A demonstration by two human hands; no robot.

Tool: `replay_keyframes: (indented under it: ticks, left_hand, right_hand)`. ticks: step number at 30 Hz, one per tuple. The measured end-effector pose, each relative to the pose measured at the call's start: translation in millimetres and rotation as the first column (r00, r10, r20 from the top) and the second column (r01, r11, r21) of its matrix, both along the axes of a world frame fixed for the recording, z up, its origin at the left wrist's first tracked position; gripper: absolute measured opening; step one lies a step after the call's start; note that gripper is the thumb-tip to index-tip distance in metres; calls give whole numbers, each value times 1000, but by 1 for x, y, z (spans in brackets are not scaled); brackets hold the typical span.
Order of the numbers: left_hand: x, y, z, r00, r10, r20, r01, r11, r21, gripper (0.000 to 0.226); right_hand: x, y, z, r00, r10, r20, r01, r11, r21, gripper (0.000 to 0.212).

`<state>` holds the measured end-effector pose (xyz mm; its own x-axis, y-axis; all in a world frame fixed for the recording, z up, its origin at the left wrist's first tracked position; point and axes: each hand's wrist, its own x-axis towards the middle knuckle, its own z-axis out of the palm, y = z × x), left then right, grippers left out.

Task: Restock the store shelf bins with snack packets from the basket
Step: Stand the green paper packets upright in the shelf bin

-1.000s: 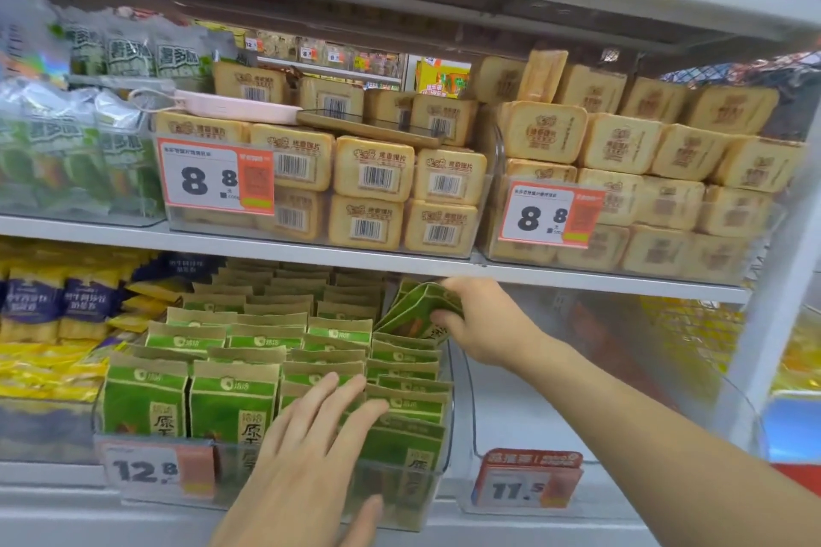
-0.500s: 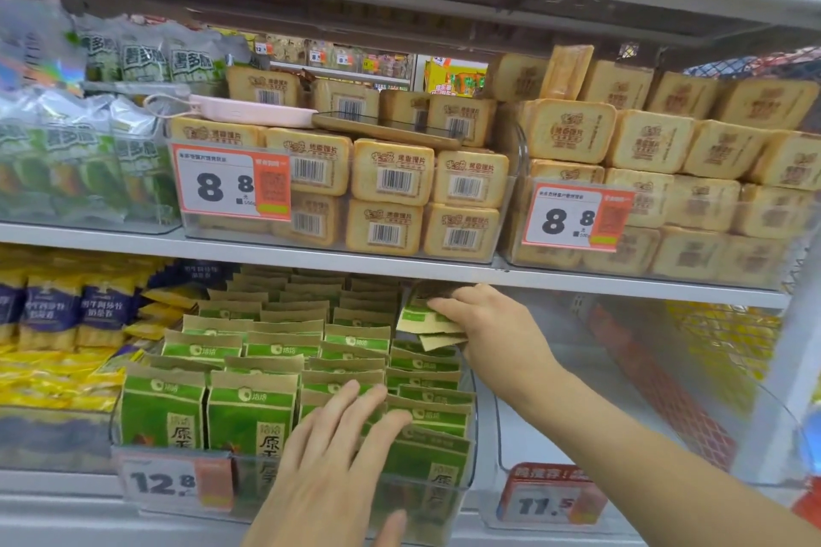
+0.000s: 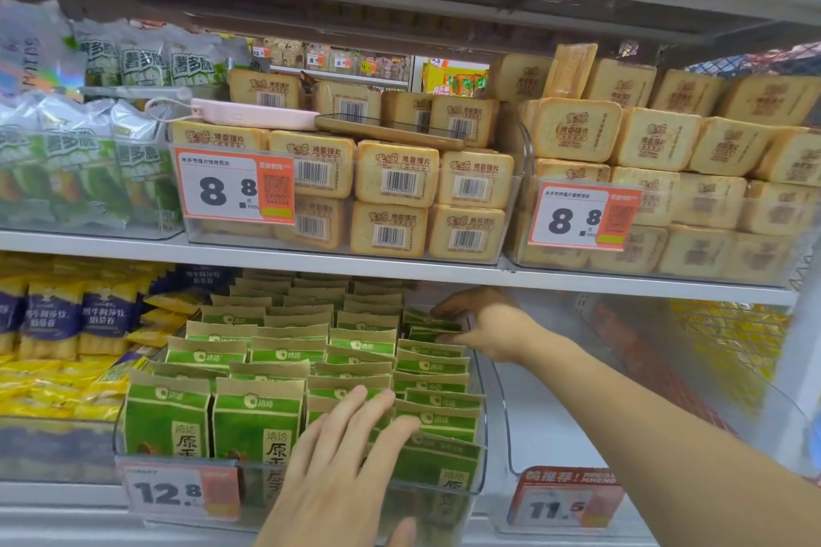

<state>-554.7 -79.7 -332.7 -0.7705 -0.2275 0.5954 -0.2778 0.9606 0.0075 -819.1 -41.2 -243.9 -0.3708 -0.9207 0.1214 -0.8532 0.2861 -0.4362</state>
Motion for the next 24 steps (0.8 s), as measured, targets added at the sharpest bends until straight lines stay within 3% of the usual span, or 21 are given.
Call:
replay_keyframes:
  ticks: [3,5,12,15,17,21,24]
  left_hand:
    - [0,-1,-1,1000,-10,-1,10,1000,15,68]
    - [-1,-2,0,1000,-15,4,15,999,33,68]
    - [1,-1,0,1000,-10,-30,12,997,80,49]
    - [0,0,3,999,-5,-36,8,997,79,49]
    - [0,0,3,1000,-5,-31,7,997,77,50]
    - [-4,0,0,1000,-7,-28,9,997,82,57]
    - [-5,2,-1,999,-21,-44,25,995,92,56]
  right_hand:
    - [-7,-17,0,999,-40,9,39,994,97,51]
    - [-11,-30,0,996,-55,-74,68,981,183,54]
    - [-14,-38,4,990,23,-137,19,956,293,40]
    - [-16,-32,11,1000,3,7,-5,935,353,52]
    - [-15,-28,14,996,36,86,-68,914,400,49]
    - [-12,-32,7,972,56,-227,17,951,308,30]
    - [-14,-35,2,959,61,-276,26,953,301,28]
